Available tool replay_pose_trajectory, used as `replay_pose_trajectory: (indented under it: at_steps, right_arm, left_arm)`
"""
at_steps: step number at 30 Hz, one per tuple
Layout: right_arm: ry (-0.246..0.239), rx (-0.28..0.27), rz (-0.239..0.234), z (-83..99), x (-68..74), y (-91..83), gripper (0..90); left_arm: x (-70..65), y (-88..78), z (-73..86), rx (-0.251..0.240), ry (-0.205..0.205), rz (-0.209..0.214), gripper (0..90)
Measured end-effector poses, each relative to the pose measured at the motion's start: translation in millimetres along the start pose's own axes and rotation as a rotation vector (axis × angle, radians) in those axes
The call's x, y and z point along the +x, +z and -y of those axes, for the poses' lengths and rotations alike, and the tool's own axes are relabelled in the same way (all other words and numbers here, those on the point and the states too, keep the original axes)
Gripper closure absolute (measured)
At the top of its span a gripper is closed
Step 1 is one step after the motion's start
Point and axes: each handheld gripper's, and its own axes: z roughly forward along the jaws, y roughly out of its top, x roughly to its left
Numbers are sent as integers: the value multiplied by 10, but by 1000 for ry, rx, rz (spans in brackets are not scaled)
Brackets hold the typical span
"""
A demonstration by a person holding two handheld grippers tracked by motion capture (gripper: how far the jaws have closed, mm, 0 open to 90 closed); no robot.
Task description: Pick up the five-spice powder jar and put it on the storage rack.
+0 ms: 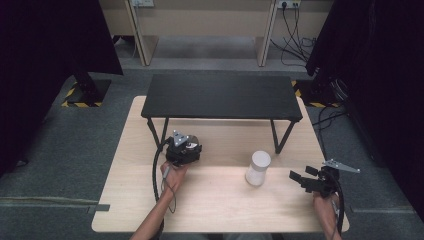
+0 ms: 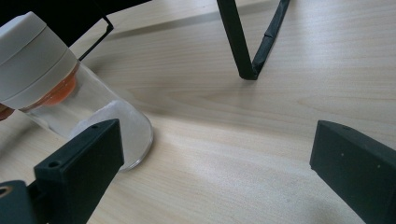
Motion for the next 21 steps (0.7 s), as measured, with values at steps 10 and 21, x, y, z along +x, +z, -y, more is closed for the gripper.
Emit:
replay_pose_trajectory:
  at_steps: [10, 21]
  right_arm:
    - [-1, 0, 2, -1, 1, -2, 29]
    - [-2, 5, 4, -7, 10, 7, 30]
  left_arm:
    - [69, -122, 9, 4, 31, 23, 308]
    - [188, -382, -137, 0, 48, 74, 308]
